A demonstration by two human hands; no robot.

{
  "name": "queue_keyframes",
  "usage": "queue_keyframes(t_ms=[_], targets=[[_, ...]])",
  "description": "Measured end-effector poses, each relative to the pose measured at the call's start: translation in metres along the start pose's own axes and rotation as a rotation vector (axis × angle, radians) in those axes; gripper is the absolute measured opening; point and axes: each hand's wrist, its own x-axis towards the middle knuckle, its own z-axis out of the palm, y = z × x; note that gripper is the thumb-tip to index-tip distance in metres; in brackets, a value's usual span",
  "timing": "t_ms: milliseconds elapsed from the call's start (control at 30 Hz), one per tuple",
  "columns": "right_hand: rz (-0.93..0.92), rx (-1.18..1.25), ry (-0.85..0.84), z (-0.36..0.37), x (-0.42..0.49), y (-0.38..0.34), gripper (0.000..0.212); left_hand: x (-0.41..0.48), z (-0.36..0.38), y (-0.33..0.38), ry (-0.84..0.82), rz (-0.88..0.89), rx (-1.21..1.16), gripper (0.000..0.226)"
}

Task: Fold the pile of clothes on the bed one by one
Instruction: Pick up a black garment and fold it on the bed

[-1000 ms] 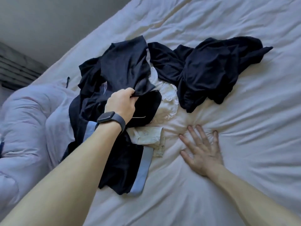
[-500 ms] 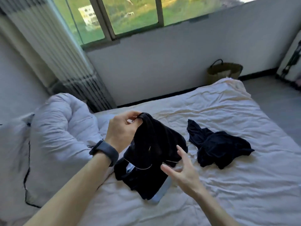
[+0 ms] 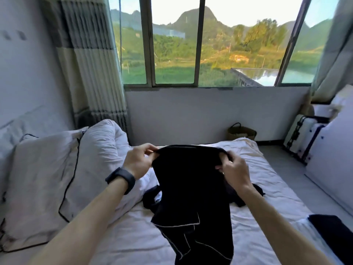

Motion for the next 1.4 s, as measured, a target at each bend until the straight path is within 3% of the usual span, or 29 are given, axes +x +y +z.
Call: queue_keyframes(t_ms=[100,200,300,367,467,500,600,733,867,933,1000,1067,1133,1167,1233,1333,1400], targets=[[-0.032,-0.05,-0.028,-0.005,-0.032,-0.041,0.024,-0.046,-0.005,-0.025,-0.103,-0.107,-0.006,0.028],[-0.054,0.002,-0.015,-0.012,-0.063,-0.075,0.029,-0.09,-0.002,-0.025,-0.163,-0.191,-0.194,0.009],[-0.046,0.024,0.034,-0.026,-0.087,-0.099,0.028,-0.133,0.014,-0.026,-0.392,-0.281,-0.373,0.054],[-0.059,0.059,0.038,-0.038,-0.097,-0.109,0.027,-0.155,0.029,-0.025,-0.548,-0.297,-0.392,0.066],[-0.07,0.161,0.05,-0.059,-0.106,-0.113,0.025,-0.16,0.051,-0.024,-0.57,-0.275,-0.343,0.108],[-0.073,0.194,0.057,-0.068,-0.109,-0.113,0.025,-0.156,0.057,-0.023,-0.557,-0.244,-0.31,0.113],[-0.1,0.25,0.051,-0.097,-0.115,-0.108,0.026,-0.141,0.067,-0.011,-0.529,-0.039,-0.029,0.097],[-0.107,0.268,0.084,-0.141,-0.113,-0.097,0.026,-0.122,0.076,0.011,-0.424,0.15,0.19,0.027],[-0.1,0.207,0.141,-0.185,-0.103,-0.075,0.03,-0.105,0.066,0.068,-0.251,0.095,0.061,0.02],[-0.03,0.034,0.149,-0.204,-0.098,-0.057,0.026,-0.093,0.055,0.106,-0.178,0.114,-0.079,0.027],[0.079,-0.274,0.088,-0.218,-0.102,-0.046,0.021,-0.084,0.045,0.143,-0.186,0.226,-0.059,0.032],[0.106,-0.494,0.012,-0.218,-0.109,-0.042,0.049,-0.082,0.041,0.18,-0.255,0.308,0.065,0.025],[-0.012,-0.395,-0.079,-0.205,-0.119,-0.057,0.084,-0.08,0.042,0.209,-0.261,0.397,0.277,0.02],[-0.062,-0.288,-0.159,-0.195,-0.125,-0.07,0.088,-0.082,0.043,0.222,-0.258,0.445,0.386,0.019],[-0.104,-0.161,-0.302,-0.172,-0.13,-0.091,0.068,-0.087,0.049,0.241,-0.282,0.503,0.487,0.02],[-0.186,-0.386,-0.174,-0.153,-0.127,-0.107,0.033,-0.094,0.054,0.241,-0.274,0.494,0.447,0.019],[-0.218,-0.419,-0.109,-0.148,-0.123,-0.107,0.025,-0.102,0.056,0.219,-0.206,0.428,0.216,0.014]])
